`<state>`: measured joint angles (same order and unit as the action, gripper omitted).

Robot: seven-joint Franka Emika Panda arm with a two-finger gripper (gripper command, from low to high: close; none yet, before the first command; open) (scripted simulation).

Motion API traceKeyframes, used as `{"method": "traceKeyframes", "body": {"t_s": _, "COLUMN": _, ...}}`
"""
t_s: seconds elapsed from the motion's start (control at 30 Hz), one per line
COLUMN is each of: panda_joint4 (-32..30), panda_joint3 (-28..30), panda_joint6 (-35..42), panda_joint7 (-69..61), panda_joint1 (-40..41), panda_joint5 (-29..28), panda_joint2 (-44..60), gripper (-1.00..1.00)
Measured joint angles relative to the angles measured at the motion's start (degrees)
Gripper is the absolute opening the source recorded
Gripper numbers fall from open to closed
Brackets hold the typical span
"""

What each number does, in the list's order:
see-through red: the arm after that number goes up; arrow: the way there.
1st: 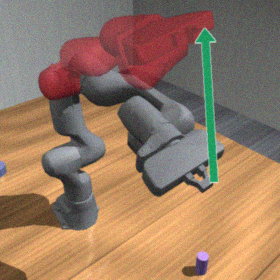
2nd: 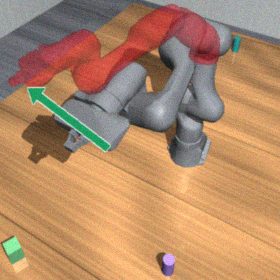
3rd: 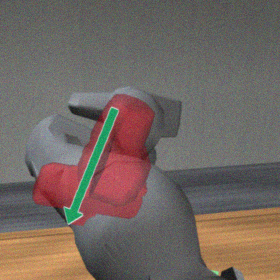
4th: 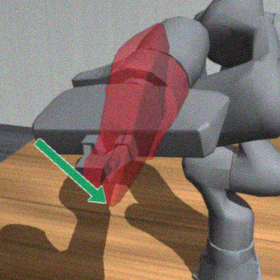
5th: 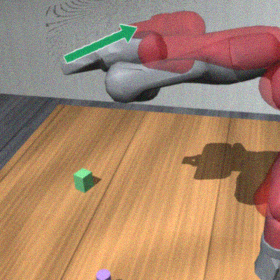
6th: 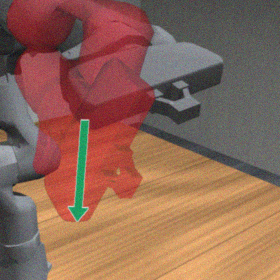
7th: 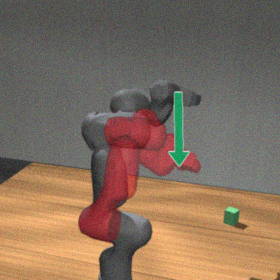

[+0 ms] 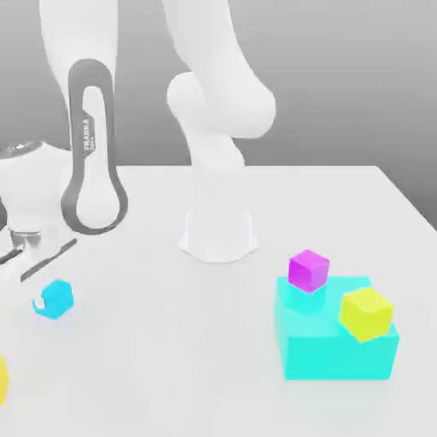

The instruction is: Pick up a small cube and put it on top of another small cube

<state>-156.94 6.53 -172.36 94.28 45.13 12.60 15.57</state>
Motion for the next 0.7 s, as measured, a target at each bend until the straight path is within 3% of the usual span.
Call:
{"method": "traceKeyframes", "body": {"t_s": 0.2, "panda_joint4": -2.02, "panda_joint3": 4.31, "panda_joint6": 9.2, "panda_joint7": 6.38, "panda_joint1": -3.7, "panda_joint5": -9.38, "panda_joint2": -11.39, "gripper": -1.0}}
{"method": "traceKeyframes", "body": {"t_s": 0.7, "panda_joint4": 5.89, "panda_joint3": -14.05, "panda_joint6": 28.03, "panda_joint7": -19.3, "panda_joint1": -38.52, "panda_joint5": -7.83, "panda_joint2": -22.99, "gripper": -1.0}}
